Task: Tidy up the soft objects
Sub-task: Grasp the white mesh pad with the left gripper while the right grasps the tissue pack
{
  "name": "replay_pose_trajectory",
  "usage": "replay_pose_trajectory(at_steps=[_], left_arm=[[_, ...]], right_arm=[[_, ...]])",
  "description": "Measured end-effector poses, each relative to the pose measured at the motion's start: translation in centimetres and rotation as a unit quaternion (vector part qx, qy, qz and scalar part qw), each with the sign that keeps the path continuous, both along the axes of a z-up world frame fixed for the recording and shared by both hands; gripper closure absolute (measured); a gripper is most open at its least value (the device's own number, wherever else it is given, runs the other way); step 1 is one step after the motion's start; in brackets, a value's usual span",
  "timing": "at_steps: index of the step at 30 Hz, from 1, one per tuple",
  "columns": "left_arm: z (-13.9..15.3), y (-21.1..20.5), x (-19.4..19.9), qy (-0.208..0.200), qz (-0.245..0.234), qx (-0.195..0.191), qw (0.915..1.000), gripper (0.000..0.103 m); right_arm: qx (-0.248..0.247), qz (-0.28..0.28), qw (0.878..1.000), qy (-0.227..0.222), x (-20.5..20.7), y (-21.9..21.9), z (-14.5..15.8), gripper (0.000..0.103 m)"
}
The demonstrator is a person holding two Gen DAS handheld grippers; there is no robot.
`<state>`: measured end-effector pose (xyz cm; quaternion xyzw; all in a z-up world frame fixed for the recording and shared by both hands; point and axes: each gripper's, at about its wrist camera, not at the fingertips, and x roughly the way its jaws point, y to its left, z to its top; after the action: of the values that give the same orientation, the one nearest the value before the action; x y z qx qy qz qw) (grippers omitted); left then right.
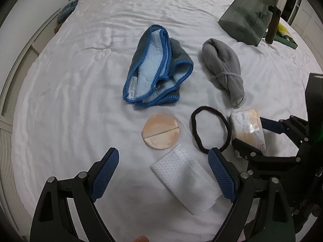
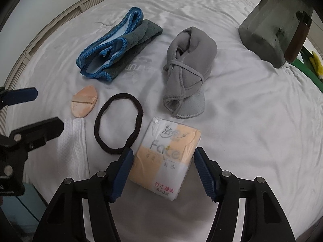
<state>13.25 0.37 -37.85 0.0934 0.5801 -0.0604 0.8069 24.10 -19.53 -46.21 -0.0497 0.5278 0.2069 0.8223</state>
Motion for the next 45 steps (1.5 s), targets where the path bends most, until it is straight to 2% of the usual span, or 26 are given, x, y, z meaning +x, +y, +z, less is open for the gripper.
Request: replay_pose_trajectory(at_steps=[11, 27, 31, 39, 42, 45], left_arm=[[-2.1, -0.3, -1.5, 0.037, 0.014, -0.013, 0.9991, 0.016], [-4.9, -0.2, -2.4, 0.066, 0.041, -0.009, 0.9969, 0.017], [-5.7, 0.1, -2.5, 0.075, 0.05, -0.016, 0.9958, 0.027], [-6.5, 0.3, -3.0, 0.08, 0.059, -0.027, 0.9947, 0.033], [-6.8, 0.2, -2.9, 0.082, 0.062, -0.033, 0.9941, 0.04], [-7.0, 0.3, -3.0, 0.085, 0.062, -0.047, 0.9933, 0.057]], right_arm=[[0.002, 0.001, 1.0, 0.002, 0.0, -0.2, -0.2, 0.039], [-0.003, 0.002, 1.0, 0.005, 0.2, 0.0, -0.6, 0.038], [-0.009, 0.002, 1.0, 0.004, 0.3, 0.3, -0.8, 0.038], [-0.011, 0.006, 1.0, 0.004, 0.5, 0.5, -1.0, 0.042], [-0.008, 0.009, 1.0, 0.003, 0.4, 0.3, -1.0, 0.043], [-0.007, 0.011, 1.0, 0.0, 0.3, 0.2, -1.0, 0.046]])
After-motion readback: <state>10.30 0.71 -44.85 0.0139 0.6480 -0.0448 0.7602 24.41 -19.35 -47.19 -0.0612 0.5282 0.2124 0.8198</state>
